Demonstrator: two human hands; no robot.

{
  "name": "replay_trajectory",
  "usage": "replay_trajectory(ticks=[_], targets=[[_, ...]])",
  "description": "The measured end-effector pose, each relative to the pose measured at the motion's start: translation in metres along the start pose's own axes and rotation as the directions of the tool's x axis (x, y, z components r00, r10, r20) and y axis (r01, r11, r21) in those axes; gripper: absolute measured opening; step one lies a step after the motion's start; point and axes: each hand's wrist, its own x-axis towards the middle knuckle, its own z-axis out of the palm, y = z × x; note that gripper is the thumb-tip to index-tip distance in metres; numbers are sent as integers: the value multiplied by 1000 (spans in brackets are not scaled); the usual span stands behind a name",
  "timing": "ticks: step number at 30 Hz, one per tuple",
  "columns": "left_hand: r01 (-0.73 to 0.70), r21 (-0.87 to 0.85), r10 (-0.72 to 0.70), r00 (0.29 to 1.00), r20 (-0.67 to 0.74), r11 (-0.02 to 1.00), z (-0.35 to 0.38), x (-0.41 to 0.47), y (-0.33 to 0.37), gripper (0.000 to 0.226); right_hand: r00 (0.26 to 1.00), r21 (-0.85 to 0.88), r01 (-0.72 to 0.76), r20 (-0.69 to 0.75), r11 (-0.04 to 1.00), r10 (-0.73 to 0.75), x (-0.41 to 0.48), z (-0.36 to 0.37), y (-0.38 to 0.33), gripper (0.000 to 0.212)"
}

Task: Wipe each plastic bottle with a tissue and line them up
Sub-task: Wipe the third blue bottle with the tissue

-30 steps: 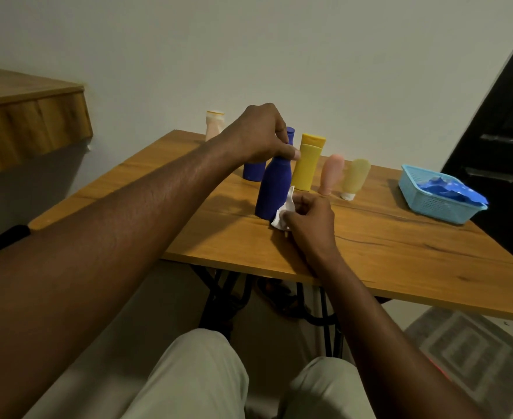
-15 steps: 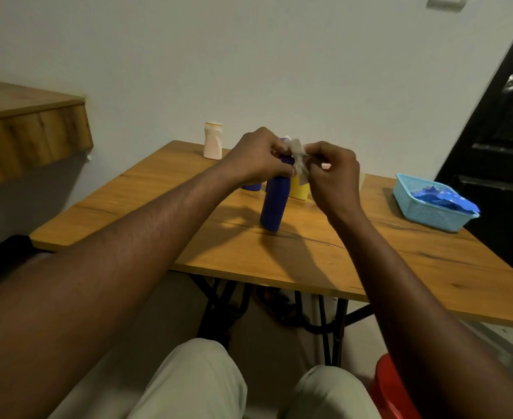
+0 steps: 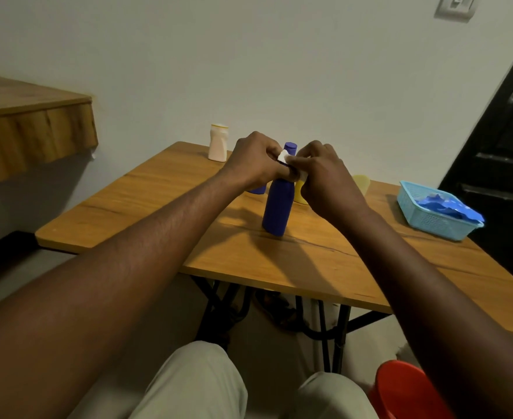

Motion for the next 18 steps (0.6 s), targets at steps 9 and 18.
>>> replay_trajectory(ticks=[9,18], targets=[[-17,-18,17,1000,6,1000,3,-2,3,39,1000,-110,-21,-23,994,19,-8,-11,2,49],[-19,-5,19,1000,16,1000,0,0,1,35,1000,-79,-17,-4,997,16,-6,-11,1,50]])
